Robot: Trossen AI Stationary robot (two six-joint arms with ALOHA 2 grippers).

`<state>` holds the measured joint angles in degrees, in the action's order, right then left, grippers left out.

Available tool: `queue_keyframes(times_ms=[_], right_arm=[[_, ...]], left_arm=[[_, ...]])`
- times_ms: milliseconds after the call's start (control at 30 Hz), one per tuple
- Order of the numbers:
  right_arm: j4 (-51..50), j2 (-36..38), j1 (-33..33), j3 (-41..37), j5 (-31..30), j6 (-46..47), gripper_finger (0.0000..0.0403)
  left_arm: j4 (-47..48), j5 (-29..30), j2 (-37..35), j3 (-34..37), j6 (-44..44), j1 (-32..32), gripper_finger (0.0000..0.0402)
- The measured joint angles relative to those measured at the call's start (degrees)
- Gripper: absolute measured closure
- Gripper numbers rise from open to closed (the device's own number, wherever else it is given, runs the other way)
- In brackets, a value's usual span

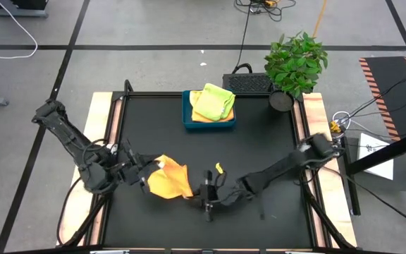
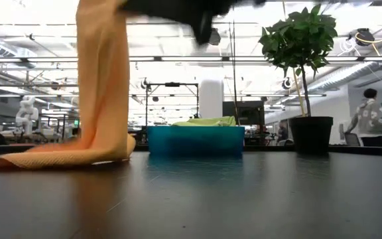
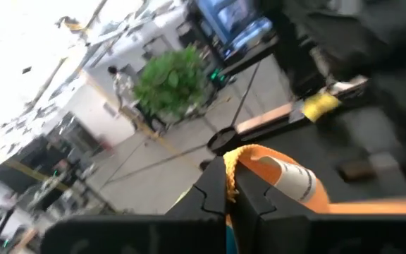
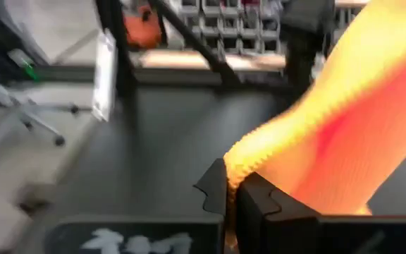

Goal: Fold microfiber towels
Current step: Fold the orange microfiber cloth

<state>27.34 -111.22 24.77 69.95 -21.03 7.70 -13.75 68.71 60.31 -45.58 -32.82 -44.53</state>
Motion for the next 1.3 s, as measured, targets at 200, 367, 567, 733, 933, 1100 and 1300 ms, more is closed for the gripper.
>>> queue_keyframes(times_ms=[200, 367, 567, 733, 933, 1100, 1300], right_arm=[[-8.59, 14.79, 6.06, 0.0, -4.22, -2.11, 0.0402], [-9.96, 23.28, 11.63, 0.02, -10.82, -5.84, 0.0402], [-11.91, 28.21, 15.25, 0.02, -13.32, -5.73, 0.0403], [-19.3, 30.58, 16.64, 0.02, -14.21, 0.66, 0.0403], [-31.28, 31.56, 16.17, 0.02, -21.02, 10.23, 0.0403], [-38.03, 31.54, 12.6, -1.37, -25.07, 15.64, 0.0403], [-32.51, 31.52, 9.71, -1.64, -17.37, 14.18, 0.0403]], left_arm=[[-7.8, 3.01, 0.0, 0.0, -7.26, -5.34, 0.0398], [-11.45, 3.5, 0.0, 0.0, -8.74, -9.11, 0.0397], [-15.69, 3.37, 0.0, 0.0, -9.36, -12.69, 0.0396], [-15.91, 3.43, 0.2, 0.0, -6.21, -15.91, 0.0398], [-8.75, 12.88, 0.76, 0.0, -0.38, -15.55, 0.0399], [2.03, 13.92, 0.76, 0.0, 7.04, -12.26, 0.0398], [-4.97, 10.28, 0.76, 0.0, 2.5, -11.74, 0.0396]])
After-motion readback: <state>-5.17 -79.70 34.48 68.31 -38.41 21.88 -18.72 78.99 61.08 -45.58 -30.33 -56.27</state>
